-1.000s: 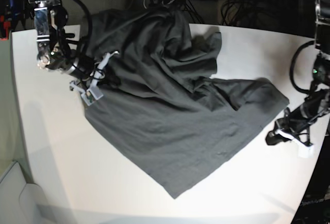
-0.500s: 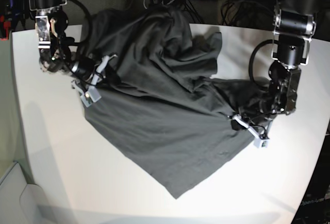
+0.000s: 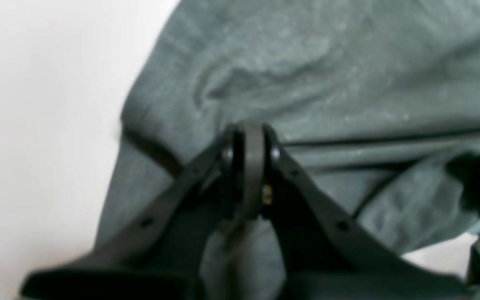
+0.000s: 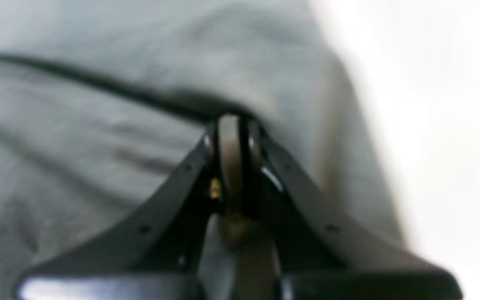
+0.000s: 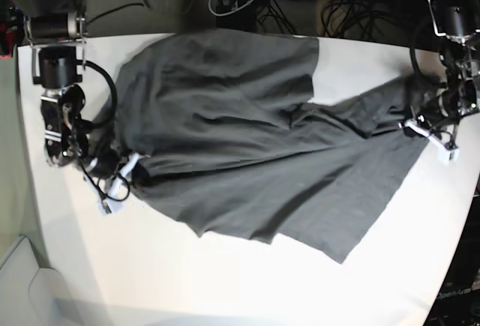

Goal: Layout the t-shirt on the table in an organized manner, then fold the t-shirt properly
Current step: 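Grasp two shirt edges with both grippers and pull them apart, then hold the shirt edge taut between both grippers and adjust grips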

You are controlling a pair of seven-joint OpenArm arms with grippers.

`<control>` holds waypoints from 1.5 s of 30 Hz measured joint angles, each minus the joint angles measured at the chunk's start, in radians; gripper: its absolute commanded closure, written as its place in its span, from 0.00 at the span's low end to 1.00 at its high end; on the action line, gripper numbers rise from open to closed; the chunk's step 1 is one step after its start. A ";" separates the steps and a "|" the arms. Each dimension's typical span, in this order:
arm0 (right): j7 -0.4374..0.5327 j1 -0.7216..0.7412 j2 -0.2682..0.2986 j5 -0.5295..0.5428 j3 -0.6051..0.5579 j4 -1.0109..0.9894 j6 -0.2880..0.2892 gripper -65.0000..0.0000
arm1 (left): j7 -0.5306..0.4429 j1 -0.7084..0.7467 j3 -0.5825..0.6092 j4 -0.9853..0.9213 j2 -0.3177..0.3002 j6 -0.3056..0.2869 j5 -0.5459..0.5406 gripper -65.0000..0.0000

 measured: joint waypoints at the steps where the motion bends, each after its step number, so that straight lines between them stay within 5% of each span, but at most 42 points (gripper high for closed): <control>1: -0.004 0.022 -0.008 0.002 -0.002 0.000 0.001 0.94 | 0.055 0.020 -0.026 0.045 0.003 0.005 0.018 0.94; 6: -0.062 0.051 -0.022 0.016 -0.002 0.106 0.004 0.94 | 0.208 0.053 -0.159 0.296 0.060 0.002 0.035 0.94; 14: -0.193 -0.211 -0.030 0.006 0.000 0.480 0.008 0.94 | 0.239 -0.058 -0.220 0.391 0.164 -0.001 0.039 0.94; 23: -0.192 -0.390 -0.043 0.010 -0.002 0.508 0.009 0.94 | -0.027 -0.176 0.025 0.035 0.214 0.003 0.204 0.94; 29: -0.155 -0.401 -0.002 -0.089 0.007 0.509 0.011 0.95 | -0.097 -0.172 0.029 -0.058 0.190 -0.002 0.285 0.94; 35: -0.099 -0.382 -0.017 -0.223 0.054 0.475 0.028 0.95 | -0.163 -0.088 -0.071 -0.067 0.140 -0.023 0.310 0.94; 39: -0.068 -0.385 -0.025 -0.272 0.118 0.472 0.027 0.95 | -0.048 -0.008 -0.155 0.010 0.091 -0.023 0.313 0.94; 45: -0.113 -0.330 -0.053 -0.335 0.125 0.469 0.022 0.94 | 0.037 0.058 -0.220 0.159 0.111 0.003 0.372 0.94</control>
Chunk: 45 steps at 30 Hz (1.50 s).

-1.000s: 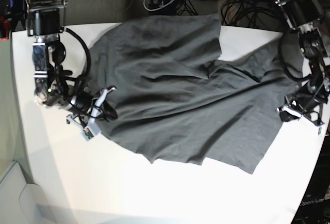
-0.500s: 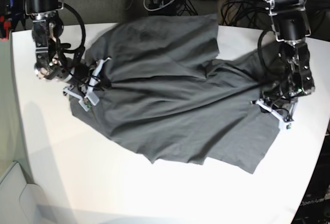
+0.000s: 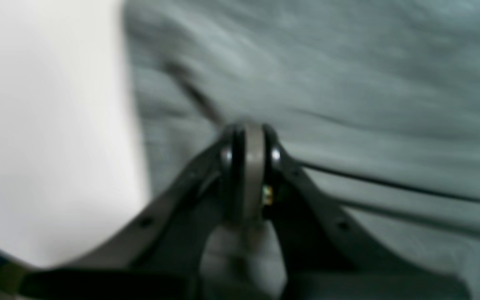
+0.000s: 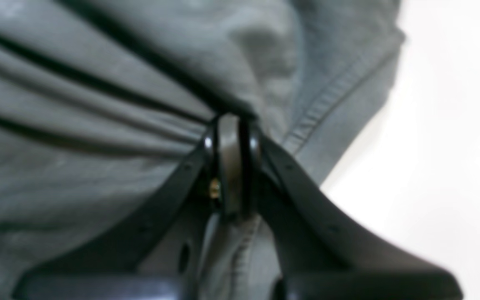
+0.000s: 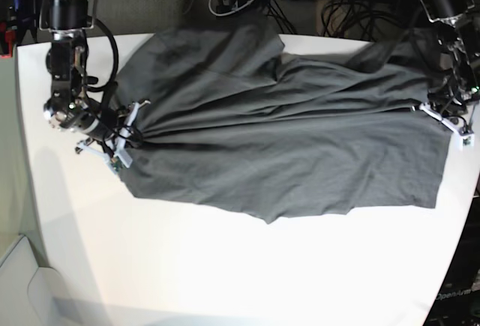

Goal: Layout the t-shirt on the table in an organized manner, then fold the t-shirt properly
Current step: 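Hold the shirt edge taut between both grippers and adjust grips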

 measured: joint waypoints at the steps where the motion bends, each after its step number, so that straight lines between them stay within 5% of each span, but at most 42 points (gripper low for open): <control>1: -0.009 0.003 -0.002 -0.003 0.000 0.009 0.000 0.94 | 0.000 -0.001 -0.003 0.020 0.005 0.002 0.000 0.94; 4: -0.011 0.006 -0.003 -0.012 0.002 0.049 -0.003 0.94 | 0.011 -0.024 -0.005 0.063 0.039 0.000 0.000 0.94; 9: -0.032 -0.036 -0.022 -0.005 0.002 0.207 -0.007 0.93 | 0.241 -0.043 -0.007 0.308 0.046 -0.001 0.000 0.94; 15: -0.106 -0.144 -0.022 -0.005 0.001 0.345 -0.003 0.69 | 0.356 0.083 -0.006 0.478 0.046 -0.005 0.000 0.93; 17: -0.103 -0.176 -0.021 -0.006 0.000 0.356 -0.006 0.60 | 0.355 0.148 -0.004 0.500 0.039 -0.005 -0.001 0.85; 22: -0.109 -0.198 -0.027 -0.005 0.000 0.335 -0.006 0.47 | 0.301 0.192 -0.006 0.509 0.032 -0.004 -0.001 0.43; 28: -0.105 -0.131 -0.027 -0.005 0.002 0.222 -0.006 0.40 | 0.177 0.177 -0.005 0.410 0.032 -0.005 0.004 0.05; 34: -0.087 -0.107 -0.026 0.003 0.001 0.148 -0.007 0.40 | 0.134 0.079 -0.001 0.149 0.025 0.002 0.014 0.03; 45: -0.085 -0.110 -0.027 0.003 -0.003 0.143 -0.007 0.40 | 0.024 0.049 -0.002 0.000 0.023 -0.010 0.025 0.03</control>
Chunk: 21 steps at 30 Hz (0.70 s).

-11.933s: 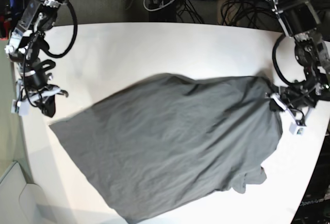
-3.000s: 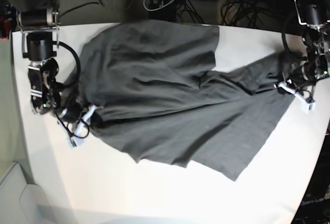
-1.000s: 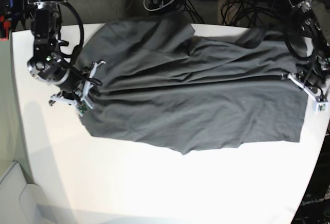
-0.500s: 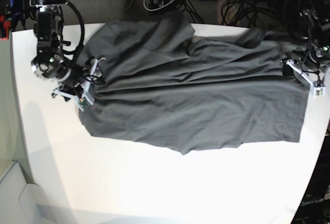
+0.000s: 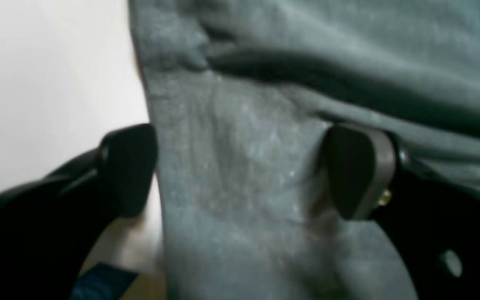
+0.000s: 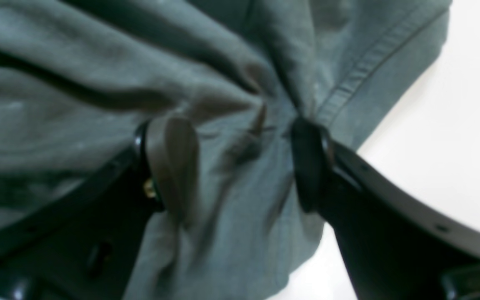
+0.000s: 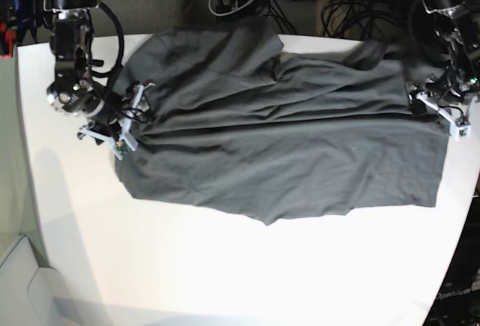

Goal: Layout the t-shirt on the table in an organized manner, then fold the t-shirt properly
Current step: 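Hold the shirt edge taut between both grippers and adjust grips, then lift the shirt edge with both grippers and drag it across the table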

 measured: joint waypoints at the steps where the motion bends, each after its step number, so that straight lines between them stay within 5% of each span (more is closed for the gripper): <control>1: 0.007 0.000 0.001 0.000 -0.010 -0.003 0.000 0.40 | -0.021 -0.003 0.012 -0.006 0.001 0.002 0.017 0.03; 4: 0.048 0.012 0.002 0.028 -0.039 -0.056 -0.006 0.41 | -0.106 -0.022 0.050 -0.051 0.004 0.010 0.039 0.04; 7: 0.097 0.040 0.002 0.031 -0.041 -0.112 -0.004 0.42 | -0.182 -0.028 0.089 -0.084 0.000 0.010 0.032 0.19; 11: 0.200 0.055 0.003 0.040 -0.040 -0.180 -0.007 0.58 | -0.219 -0.039 0.119 -0.110 0.003 -0.008 0.012 0.64; 14: 0.230 0.077 0.008 0.053 -0.037 -0.221 -0.007 0.84 | -0.223 -0.053 0.123 -0.110 0.020 -0.003 0.035 1.00; 16: 0.228 0.095 0.010 0.054 -0.037 -0.240 -0.007 0.99 | -0.223 -0.055 0.123 -0.107 0.022 -0.002 0.047 0.99; 21: 0.169 0.124 0.009 0.042 -0.039 -0.225 0.005 1.00 | -0.094 -0.078 0.129 -0.035 0.032 0.006 0.090 0.99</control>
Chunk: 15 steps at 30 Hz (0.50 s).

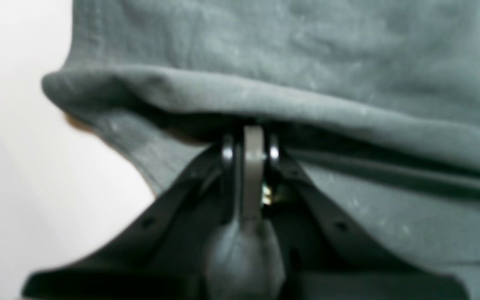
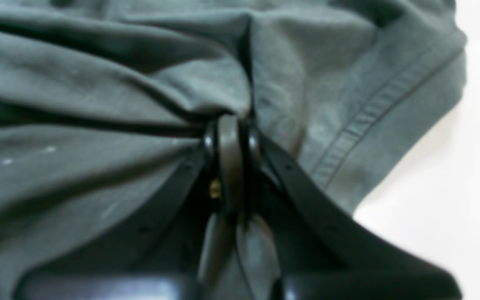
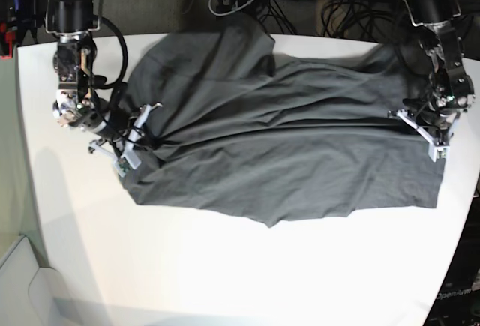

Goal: Layout the t-shirt on the table in an organized manner, then fold the t-shirt properly
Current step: 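Lift the shirt edge with both grippers and drag it across the table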

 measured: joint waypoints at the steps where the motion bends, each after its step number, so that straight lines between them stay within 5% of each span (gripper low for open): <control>1: -0.021 0.004 0.005 -0.013 -0.003 0.022 0.000 1.00 | 0.050 -0.010 0.000 0.023 0.002 -0.001 0.015 0.99; 7: -0.086 0.061 0.038 -0.059 -0.005 0.188 0.004 1.00 | 0.282 -0.168 0.006 0.175 0.013 -0.007 0.025 0.99; 15: -0.076 0.267 0.054 -0.042 0.091 0.241 0.021 1.00 | 0.348 -0.500 0.005 0.245 0.007 -0.005 0.037 0.99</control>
